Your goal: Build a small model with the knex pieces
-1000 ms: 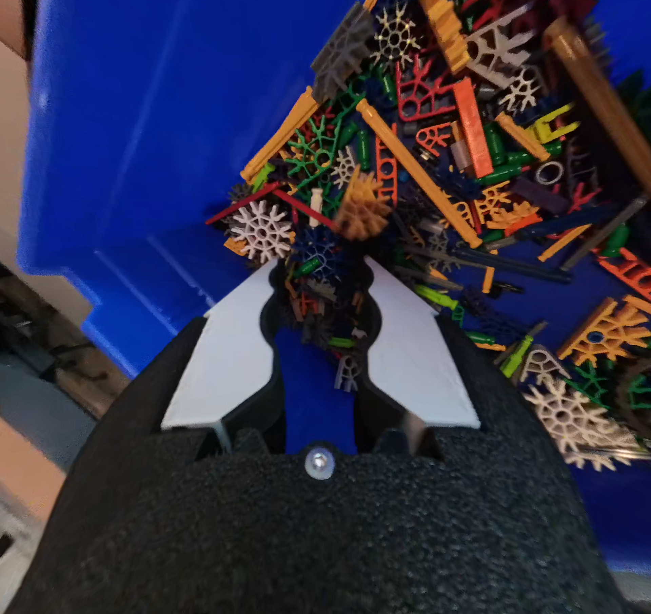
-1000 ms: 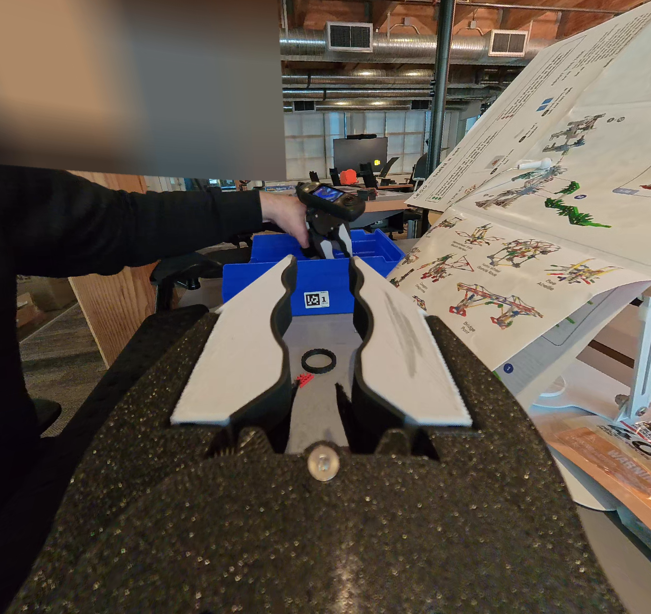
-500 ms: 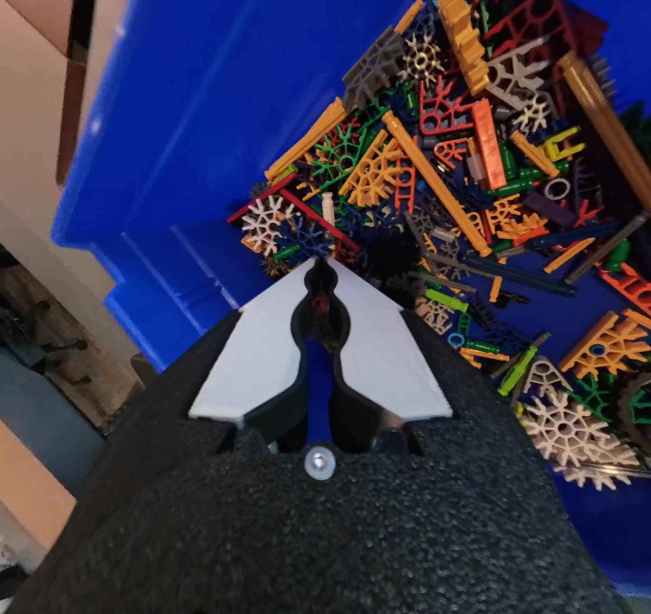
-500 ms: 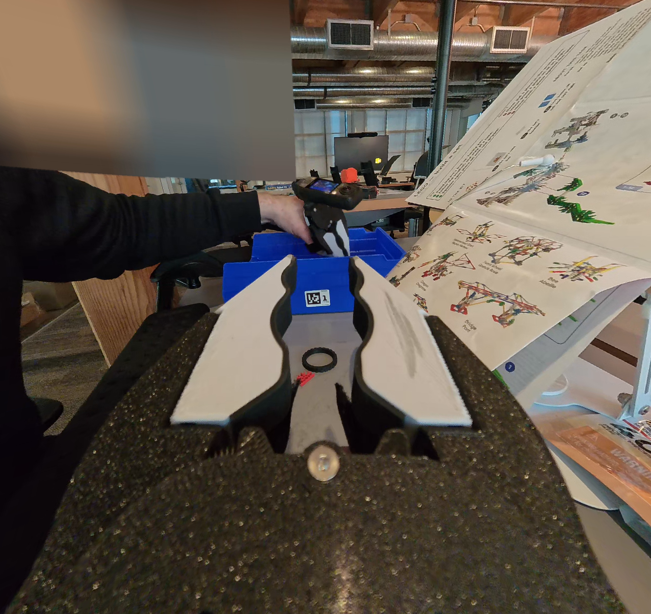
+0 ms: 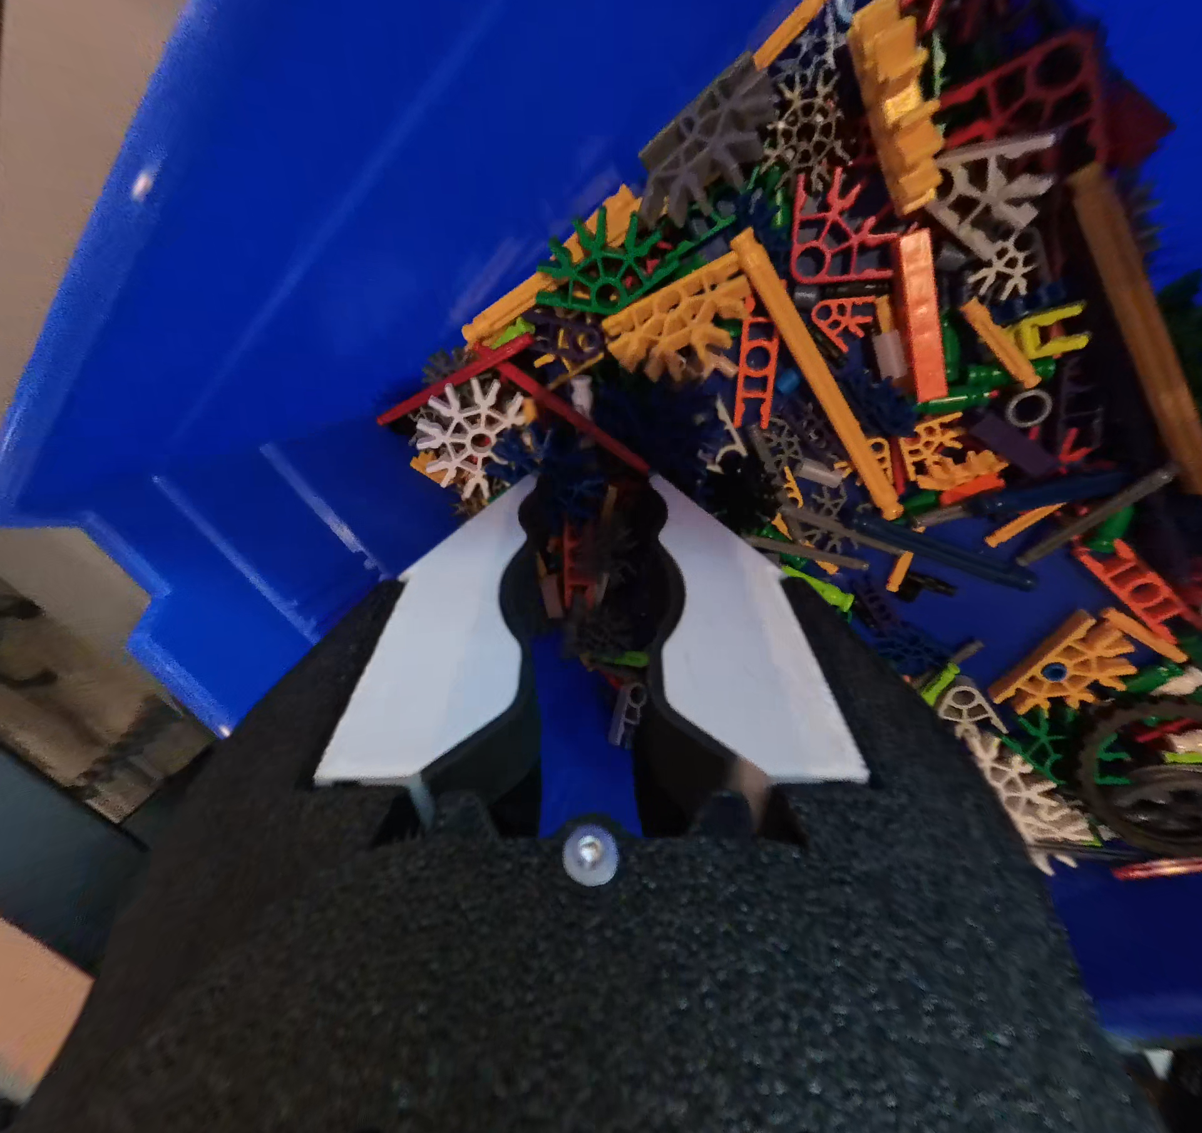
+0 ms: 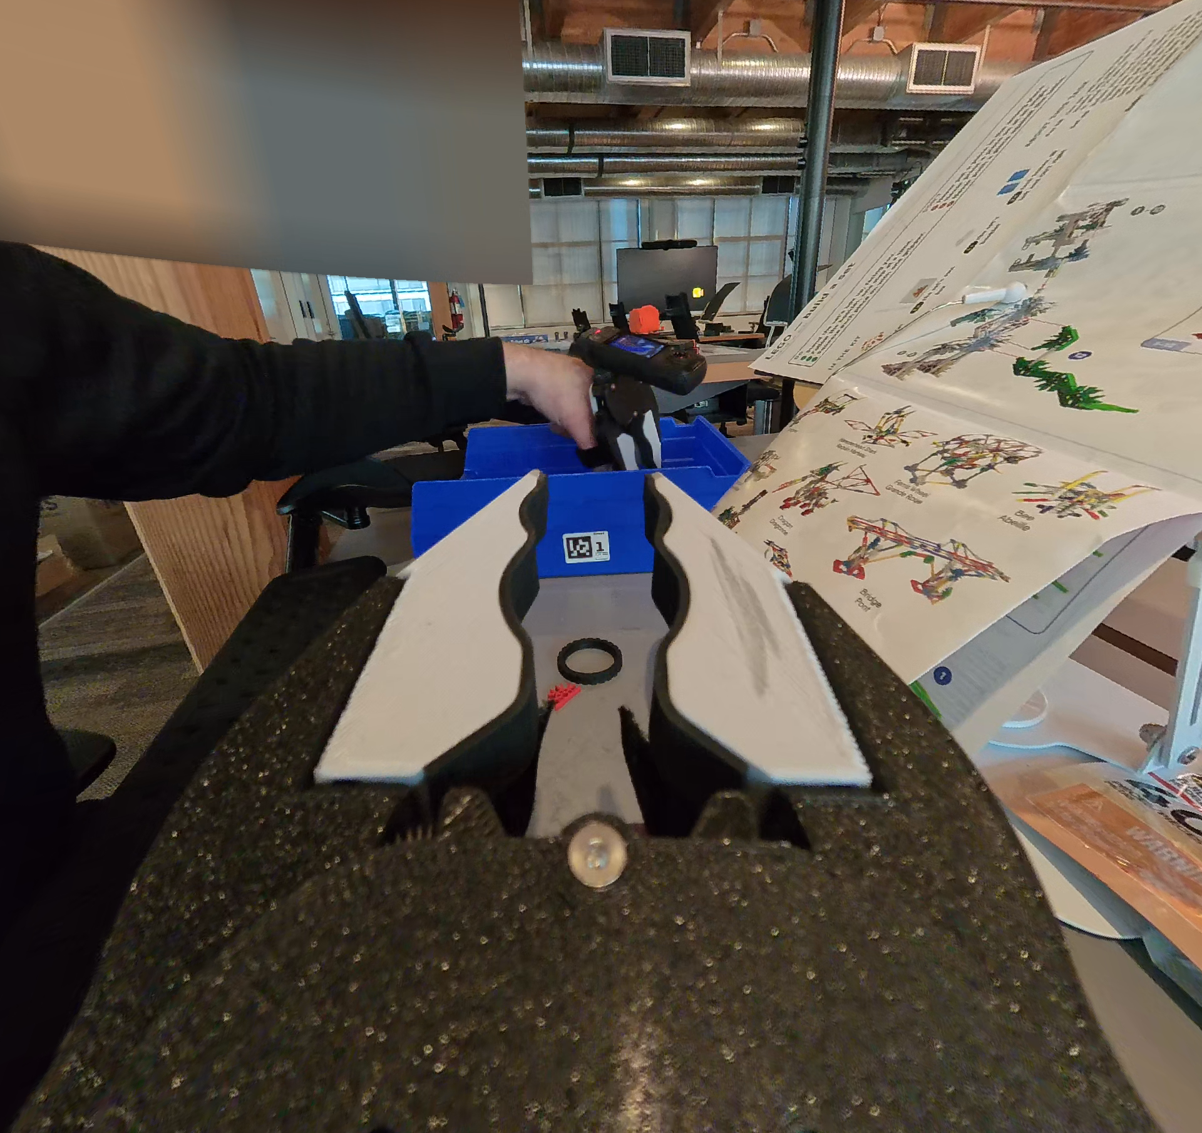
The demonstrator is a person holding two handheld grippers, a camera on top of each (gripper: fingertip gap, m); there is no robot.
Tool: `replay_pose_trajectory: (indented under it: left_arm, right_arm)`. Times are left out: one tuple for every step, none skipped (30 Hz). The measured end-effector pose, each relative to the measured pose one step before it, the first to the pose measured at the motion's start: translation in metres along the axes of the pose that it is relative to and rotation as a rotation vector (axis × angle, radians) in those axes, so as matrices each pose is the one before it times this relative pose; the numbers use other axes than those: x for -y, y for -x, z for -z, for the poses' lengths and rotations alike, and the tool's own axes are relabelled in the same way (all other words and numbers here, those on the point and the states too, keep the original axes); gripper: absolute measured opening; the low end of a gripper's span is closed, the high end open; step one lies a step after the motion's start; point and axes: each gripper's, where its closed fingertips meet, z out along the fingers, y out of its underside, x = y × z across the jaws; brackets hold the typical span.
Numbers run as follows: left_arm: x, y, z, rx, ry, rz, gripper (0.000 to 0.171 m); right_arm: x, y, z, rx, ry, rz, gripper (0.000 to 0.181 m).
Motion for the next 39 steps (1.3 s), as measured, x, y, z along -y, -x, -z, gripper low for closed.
replay_pose_trajectory:
  left_arm:
    - [-0.00006, -0.00031, 0.00034, -0.0165, -0.00170, 0.0122, 0.026]
    - [-0.00101, -0.00058, 0.00044, -0.0100, 0.00112, -0.0020, 0.023]
    - [-0.00042, 0.00167, 0.00061, 0.0039, -0.00292, 0.0036, 0.011]
    - [-0.00041, 0.00096, 0.00028, -0.0040, -0.00283, 0.0118, 0.003]
    - [0.00084, 0.00057, 0.00039, 0.0000, -0.00955, 0.0013, 0.000]
    - [-0.00005, 0.00072, 0.00040, 0.0064, -0.00173, -0.0012, 0.000]
    - [-0.00006, -0.00026, 0.00027, 0.0077, 0.00315, -0.0051, 0.000]
    - [0.00051, -0.00085, 0.00013, 0.0084, 0.00153, -0.0131, 0.000]
    - [0.00103, -0.00079, 0.00053, 0.0076, -0.00275, -0.0062, 0.000]
    - [0.00139, -0.00002, 0.00095, 0.0080, -0.00648, -0.0003, 0.000]
    - [0.00174, -0.00039, 0.00147, 0.0025, -0.00940, 0.0006, 0.000]
    - [0.00180, -0.00046, 0.00187, 0.0018, -0.01053, -0.0017, 0.000]
    - [0.00098, 0.00172, 0.00246, 0.0139, -0.00606, 0.0006, 0.000]
    - [0.00076, 0.00199, 0.00306, 0.0157, -0.00469, -0.0021, 0.000]
    - [0.00161, 0.00031, 0.00319, 0.0056, -0.01021, -0.0027, 0.000]
    - [0.00198, -0.00021, 0.00348, 0.0006, -0.01292, 0.0032, 0.000]
    - [0.00201, 0.00049, 0.00342, 0.0062, -0.01358, 0.0013, 0.000]
    - [0.00171, -0.00009, 0.00306, 0.0039, -0.01105, 0.0003, 0.000]
    - [0.00064, -0.00053, 0.00240, 0.0009, -0.00446, -0.0002, 0.000]
    - [0.00088, 0.00104, 0.00220, 0.0138, -0.00550, -0.0055, 0.000]
    - [0.00135, 0.00167, 0.00208, 0.0161, -0.00749, -0.0020, 0.000]
    - [0.00119, -0.00098, 0.00180, -0.0022, -0.00657, 0.0002, 0.000]
    - [0.00156, -0.00108, 0.00213, -0.0026, -0.00976, -0.0025, 0.000]
    - [0.00262, 0.00173, 0.00278, 0.0145, -0.01541, 0.0004, 0.000]
    - [0.00296, 0.00001, 0.00341, 0.0015, -0.01714, 0.0076, 0.000]
    - [0.00409, -0.00228, 0.00415, -0.0130, -0.02563, 0.0106, 0.000]
    - [0.00488, -0.00140, 0.00471, -0.0059, -0.03058, 0.0067, 0.000]
    - [0.00520, -0.00107, 0.00495, -0.0005, -0.03154, -0.0003, 0.000]
    - [0.00611, -0.00321, 0.00527, -0.0114, -0.03813, -0.0046, 0.000]
    - [0.00717, -0.00336, 0.00551, -0.0103, -0.04501, -0.0035, 0.000]
    - [0.00629, -0.00178, 0.00527, -0.0001, -0.03838, 0.0045, 0.000]
    - [0.00416, -0.00179, 0.00476, -0.0004, -0.02527, 0.0021, 0.000]
    - [0.00263, -0.00193, 0.00440, -0.0016, -0.01749, 0.0013, 0.000]
    - [0.00284, -0.00118, 0.00431, 0.0004, -0.02138, 0.0022, 0.000]
    - [0.00255, -0.00048, 0.00410, 0.0024, -0.02130, 0.0049, 0.000]
    - [0.00173, -0.00082, 0.00354, -0.0039, -0.01758, 0.0101, 0.000]
    - [0.00052, -0.00123, 0.00266, -0.0085, -0.01214, 0.0107, 0.000]
    - [-0.00028, 0.00037, 0.00175, 0.0006, -0.00748, 0.0043, 0.000]
    - [-0.00035, 0.00128, 0.00149, 0.0060, -0.00805, 0.0010, 0.000]
  right_arm:
    - [0.00005, 0.00002, -0.00002, 0.0003, -0.0004, -0.0011, 0.029]
    - [0.00039, 0.00040, -0.00003, 0.0016, -0.0013, -0.0010, 0.029]
    - [0.00052, 0.00058, 0.00000, 0.0020, -0.0022, 0.0002, 0.029]
    - [0.00009, 0.00020, -0.00005, 0.0006, -0.0007, -0.0002, 0.029]
    - [-0.00046, 0.00002, -0.00015, 0.0003, 0.0016, -0.0013, 0.029]
    - [-0.00050, -0.00008, -0.00023, 0.0004, 0.0018, -0.0013, 0.029]
    - [-0.00050, 0.00008, -0.00016, 0.0009, 0.0011, -0.0012, 0.029]
    - [-0.00042, 0.00037, -0.00029, 0.0016, 0.0010, -0.0010, 0.029]
    - [-0.00035, 0.00024, -0.00018, 0.0012, 0.0014, 0.0002, 0.029]
    - [-0.00031, 0.00014, -0.00018, 0.0000, 0.0018, 0.0008, 0.029]
    - [-0.00003, 0.00006, 0.00001, -0.0001, 0.0002, 0.0004, 0.029]
    - [0.00026, -0.00020, 0.00013, -0.0005, -0.0009, -0.0009, 0.029]
    - [0.00015, -0.00032, 0.00016, -0.0008, -0.0007, -0.0013, 0.029]
    - [0.00035, -0.00033, 0.00030, -0.0015, -0.0012, -0.0008, 0.029]
    - [0.00039, -0.00024, 0.00017, -0.0009, -0.0016, -0.0011, 0.029]
    - [0.00036, -0.00021, 0.00018, -0.0008, -0.0014, -0.0011, 0.029]
    - [0.00008, -0.00007, -0.00001, -0.0008, 0.0001, -0.0005, 0.029]
    - [-0.00016, -0.00013, -0.00010, -0.0012, 0.0016, -0.0004, 0.029]
    - [-0.00026, -0.00010, -0.00009, -0.0014, 0.0016, 0.0001, 0.029]
    - [0.00002, 0.00015, -0.00017, -0.0002, 0.0010, 0.0004, 0.029]
    - [-0.00001, 0.00051, -0.00009, 0.0011, 0.0005, 0.0007, 0.029]
    - [0.00026, 0.00029, -0.00005, 0.0003, 0.0001, 0.0011, 0.029]
    - [0.00024, 0.00013, 0.00004, -0.0003, -0.0003, 0.0007, 0.029]
    - [0.00034, 0.00001, 0.00010, -0.0006, -0.0008, 0.0003, 0.029]
    - [0.00019, -0.00018, 0.00015, -0.0015, -0.0004, -0.0002, 0.029]
    - [0.00019, -0.00028, 0.00008, -0.0017, 0.0002, -0.0006, 0.029]
    - [0.00040, -0.00019, 0.00019, -0.0010, -0.0010, -0.0003, 0.029]
    - [0.00057, 0.00000, 0.00023, -0.0008, -0.0015, 0.0002, 0.029]
    - [0.00052, -0.00001, 0.00025, -0.0014, -0.0012, 0.0005, 0.029]
    - [0.00052, 0.00002, 0.00007, -0.0008, -0.0007, 0.0001, 0.029]
    - [0.00051, 0.00019, 0.00015, -0.0002, -0.0012, 0.0001, 0.029]
    - [0.00081, 0.00029, 0.00014, 0.0004, -0.0026, 0.0001, 0.029]
    - [0.00062, 0.00054, 0.00009, 0.0015, -0.0021, -0.0001, 0.029]
    - [0.00022, 0.00038, -0.00003, 0.0011, 0.0004, 0.0012, 0.029]
    - [0.00005, 0.00005, 0.00013, -0.0006, 0.0011, 0.0025, 0.029]
    - [0.00013, -0.00013, 0.00007, -0.0012, -0.0002, 0.0010, 0.029]
    - [0.00016, -0.00018, 0.00015, -0.0002, -0.0008, -0.0020, 0.029]
    - [0.00006, -0.00013, 0.00005, -0.0001, -0.0009, -0.0012, 0.029]
    - [0.00012, -0.00002, -0.00003, 0.0000, -0.0001, 0.0004, 0.029]
